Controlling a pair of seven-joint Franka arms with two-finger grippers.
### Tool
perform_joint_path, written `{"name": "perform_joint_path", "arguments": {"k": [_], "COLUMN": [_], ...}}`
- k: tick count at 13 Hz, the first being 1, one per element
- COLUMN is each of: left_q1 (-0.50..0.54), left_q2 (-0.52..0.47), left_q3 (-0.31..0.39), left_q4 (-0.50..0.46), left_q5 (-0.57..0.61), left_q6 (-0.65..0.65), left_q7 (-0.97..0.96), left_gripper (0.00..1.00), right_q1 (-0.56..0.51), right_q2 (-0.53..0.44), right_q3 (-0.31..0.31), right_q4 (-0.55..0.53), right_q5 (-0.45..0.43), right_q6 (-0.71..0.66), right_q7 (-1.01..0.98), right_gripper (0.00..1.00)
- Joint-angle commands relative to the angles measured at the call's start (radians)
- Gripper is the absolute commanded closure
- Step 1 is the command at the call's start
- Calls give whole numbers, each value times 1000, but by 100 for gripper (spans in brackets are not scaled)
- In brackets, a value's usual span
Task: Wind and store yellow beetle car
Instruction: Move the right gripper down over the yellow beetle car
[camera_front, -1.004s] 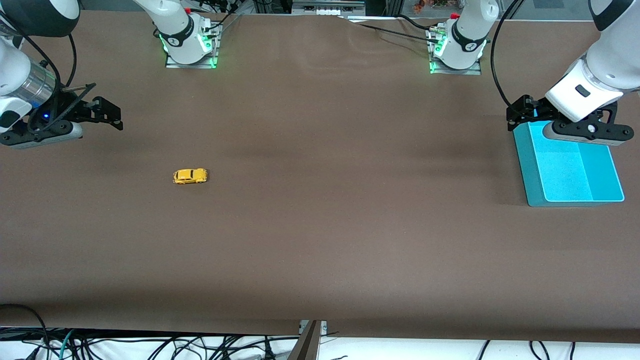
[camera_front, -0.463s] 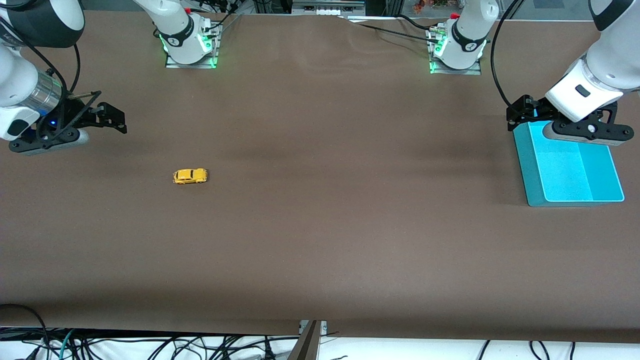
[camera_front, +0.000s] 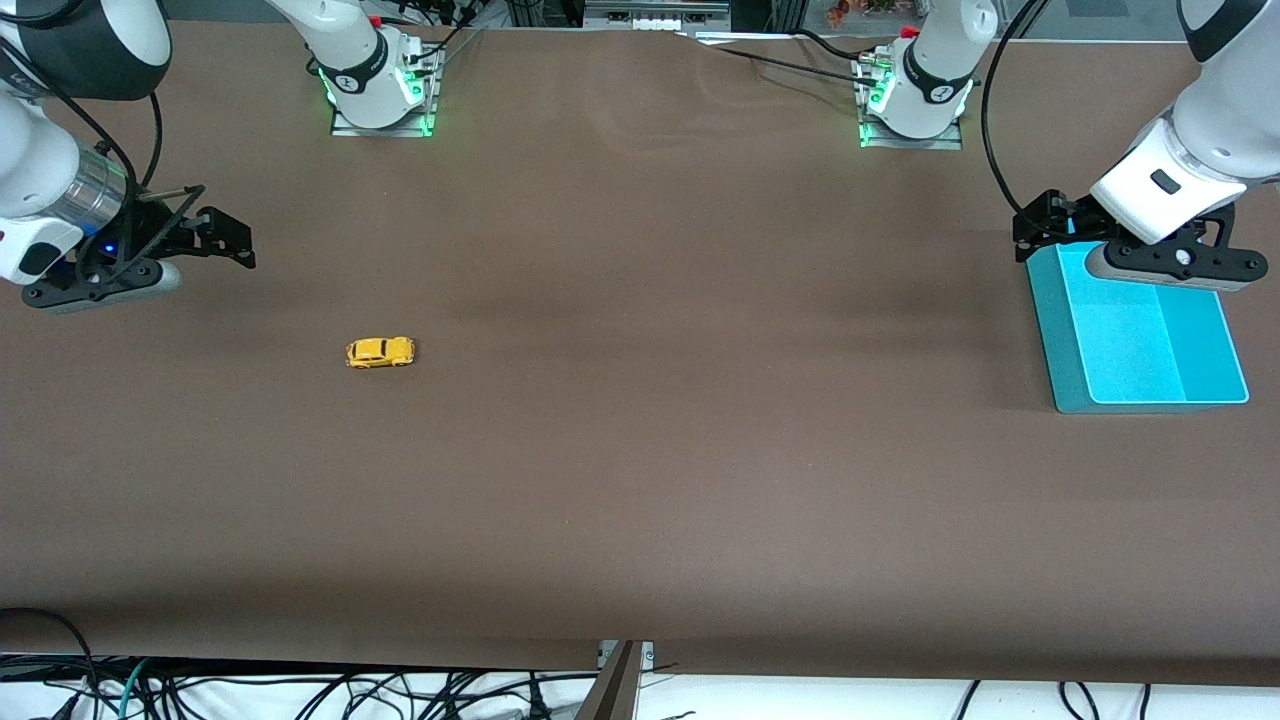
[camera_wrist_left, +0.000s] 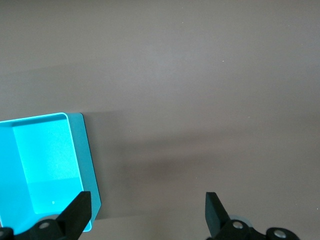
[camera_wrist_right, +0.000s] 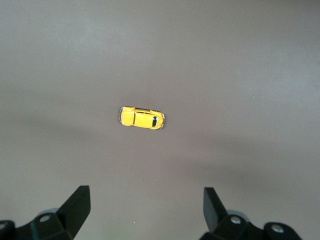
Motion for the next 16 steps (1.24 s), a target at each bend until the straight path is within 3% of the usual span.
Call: {"name": "perform_joint_path", "arguments": {"k": [1, 8, 16], "left_q1": [-3, -3, -3], "left_q2": [16, 16, 17], "left_q3": [2, 2, 2], "left_q4": [36, 36, 36], "left_q5": [-15, -15, -18], "left_q6": [-27, -27, -27], "left_q7": [-7, -8, -7], "left_gripper": [0, 0, 0], "right_q1": [9, 9, 6], "right_q2": [-8, -11, 70], "right_q3": [-7, 9, 52], "right_q4": [7, -39, -248], "right_q5": [-13, -12, -19], "right_q6": [-21, -24, 241], "right_q7": [-9, -32, -805], "right_gripper": [0, 0, 0]}}
